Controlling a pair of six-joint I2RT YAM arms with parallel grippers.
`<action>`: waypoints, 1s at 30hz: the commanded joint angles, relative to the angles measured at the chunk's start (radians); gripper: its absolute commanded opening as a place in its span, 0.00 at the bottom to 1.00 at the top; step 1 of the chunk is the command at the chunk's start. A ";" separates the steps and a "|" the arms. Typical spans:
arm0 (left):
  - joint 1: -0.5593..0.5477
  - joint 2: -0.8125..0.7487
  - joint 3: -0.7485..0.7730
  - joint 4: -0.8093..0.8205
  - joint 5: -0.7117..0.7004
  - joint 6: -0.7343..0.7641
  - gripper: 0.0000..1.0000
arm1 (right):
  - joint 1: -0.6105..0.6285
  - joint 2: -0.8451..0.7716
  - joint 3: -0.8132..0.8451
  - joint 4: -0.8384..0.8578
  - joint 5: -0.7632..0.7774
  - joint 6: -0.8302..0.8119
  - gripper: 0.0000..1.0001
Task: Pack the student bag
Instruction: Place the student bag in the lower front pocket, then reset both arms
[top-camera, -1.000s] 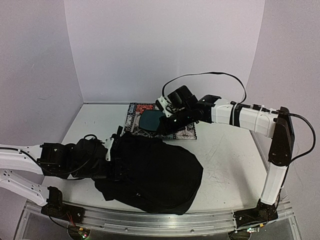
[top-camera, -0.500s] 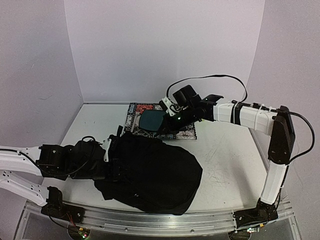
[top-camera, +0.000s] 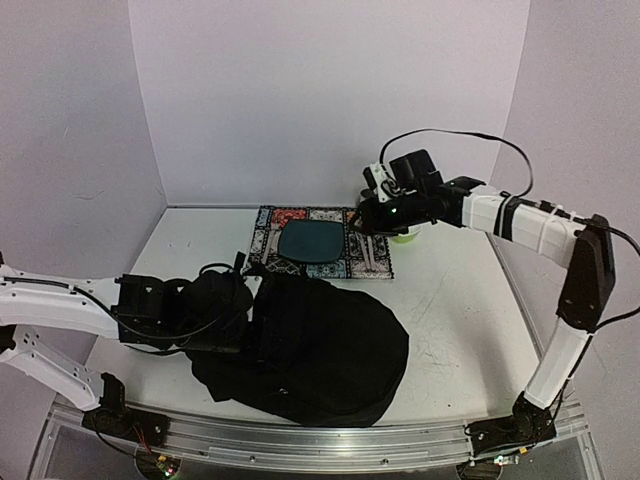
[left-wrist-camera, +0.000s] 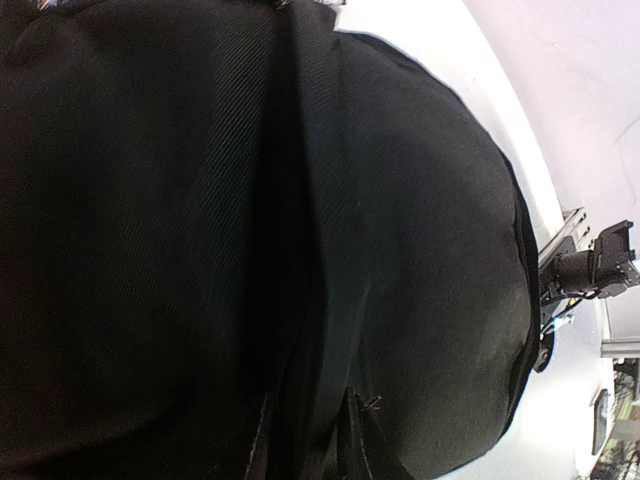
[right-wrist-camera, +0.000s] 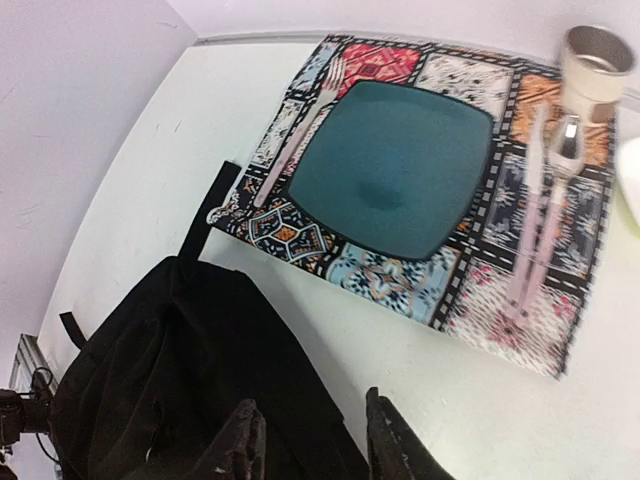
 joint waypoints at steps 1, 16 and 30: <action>0.082 0.058 0.120 0.107 0.081 0.110 0.28 | 0.018 -0.179 -0.107 0.012 0.185 -0.018 0.44; 0.548 -0.012 0.136 0.125 0.156 0.227 0.83 | 0.013 -0.746 -0.506 -0.008 0.627 0.038 0.86; 0.767 -0.408 0.193 -0.100 -0.196 0.492 1.00 | 0.013 -1.093 -0.634 -0.163 0.836 0.004 0.98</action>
